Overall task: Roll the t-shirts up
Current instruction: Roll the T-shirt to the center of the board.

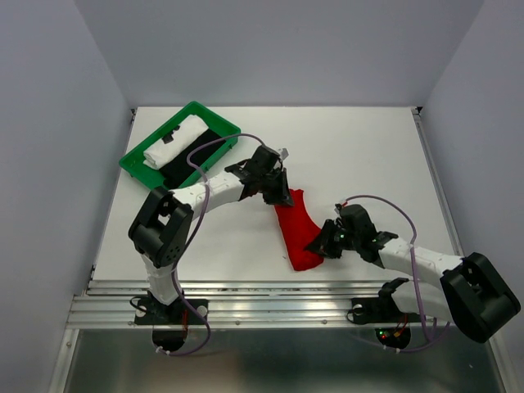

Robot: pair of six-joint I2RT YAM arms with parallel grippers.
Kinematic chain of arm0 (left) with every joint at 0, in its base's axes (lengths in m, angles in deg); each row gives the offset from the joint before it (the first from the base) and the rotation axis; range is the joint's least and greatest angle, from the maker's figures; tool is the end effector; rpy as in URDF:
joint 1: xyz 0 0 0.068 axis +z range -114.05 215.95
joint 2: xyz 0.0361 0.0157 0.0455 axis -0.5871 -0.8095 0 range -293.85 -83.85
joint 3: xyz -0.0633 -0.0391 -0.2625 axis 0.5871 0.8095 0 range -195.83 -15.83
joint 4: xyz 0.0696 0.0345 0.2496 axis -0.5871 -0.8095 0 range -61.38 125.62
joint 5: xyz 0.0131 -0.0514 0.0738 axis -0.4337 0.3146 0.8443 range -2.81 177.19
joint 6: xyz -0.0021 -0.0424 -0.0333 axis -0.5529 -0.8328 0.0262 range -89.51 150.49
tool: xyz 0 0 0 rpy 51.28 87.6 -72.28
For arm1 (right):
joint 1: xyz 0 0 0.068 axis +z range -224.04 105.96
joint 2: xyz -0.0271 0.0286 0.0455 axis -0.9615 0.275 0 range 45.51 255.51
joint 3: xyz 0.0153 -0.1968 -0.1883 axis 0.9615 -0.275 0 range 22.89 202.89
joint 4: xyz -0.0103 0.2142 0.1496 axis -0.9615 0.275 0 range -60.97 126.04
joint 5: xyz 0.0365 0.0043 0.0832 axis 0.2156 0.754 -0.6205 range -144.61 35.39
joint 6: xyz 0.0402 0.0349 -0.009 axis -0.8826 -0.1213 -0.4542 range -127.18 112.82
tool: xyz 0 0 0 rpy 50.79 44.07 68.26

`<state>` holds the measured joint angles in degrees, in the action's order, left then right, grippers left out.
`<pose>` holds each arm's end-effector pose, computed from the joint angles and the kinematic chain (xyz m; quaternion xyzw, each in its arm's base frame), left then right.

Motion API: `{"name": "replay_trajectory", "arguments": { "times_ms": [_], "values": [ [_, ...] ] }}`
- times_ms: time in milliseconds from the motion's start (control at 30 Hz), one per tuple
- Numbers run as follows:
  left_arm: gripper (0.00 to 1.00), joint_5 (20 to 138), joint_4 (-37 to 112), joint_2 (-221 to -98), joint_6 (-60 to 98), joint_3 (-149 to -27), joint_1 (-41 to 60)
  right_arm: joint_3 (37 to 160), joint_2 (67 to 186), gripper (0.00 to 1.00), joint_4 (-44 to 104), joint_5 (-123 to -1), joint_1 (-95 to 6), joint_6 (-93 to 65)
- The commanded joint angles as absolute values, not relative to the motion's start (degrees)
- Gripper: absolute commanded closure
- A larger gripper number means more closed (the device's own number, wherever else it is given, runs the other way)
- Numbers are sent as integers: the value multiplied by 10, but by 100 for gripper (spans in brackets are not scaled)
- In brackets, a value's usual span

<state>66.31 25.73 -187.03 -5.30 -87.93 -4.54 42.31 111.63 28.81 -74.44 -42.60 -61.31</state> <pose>0.2974 -0.2706 0.2251 0.1118 0.8910 -0.3817 0.2190 0.1634 0.1140 0.1397 0.1174 0.9095 0.3655 0.1594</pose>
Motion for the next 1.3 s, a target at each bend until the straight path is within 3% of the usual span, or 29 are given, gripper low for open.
{"name": "replay_trajectory", "arguments": {
  "times_ms": [0,600,733,767,800,833,867,933,1033,1133,1267],
  "values": [
    [93,674,254,-1849,-37,-878,-48,401,1120,95,326,-701,-430,-590],
    [95,681,269,-1992,-20,-977,-49,407,1110,93,369,-669,-430,-559],
    [95,683,270,-2013,-18,-974,-48,449,1077,79,449,-629,-430,-516],
    [99,683,271,-2016,-17,-974,-48,463,1069,72,473,-619,-430,-508],
    [99,684,271,-2023,-17,-973,-48,493,1051,53,517,-598,-430,-492],
    [99,685,272,-2026,-17,-973,-48,509,1041,44,539,-584,-430,-484],
    [99,684,274,-2029,-17,-973,-49,541,1033,37,579,-563,-430,-477],
    [99,680,276,-2037,-17,-974,-48,565,1011,32,605,-560,-430,-472],
    [99,679,278,-2043,-17,-974,-48,594,1005,32,622,-568,-430,-472],
    [99,679,278,-2043,-17,-974,-48,610,993,41,633,-567,-423,-486],
    [99,677,274,-2049,-17,-981,-48,600,989,82,582,-605,-386,-537]
  ]
}}
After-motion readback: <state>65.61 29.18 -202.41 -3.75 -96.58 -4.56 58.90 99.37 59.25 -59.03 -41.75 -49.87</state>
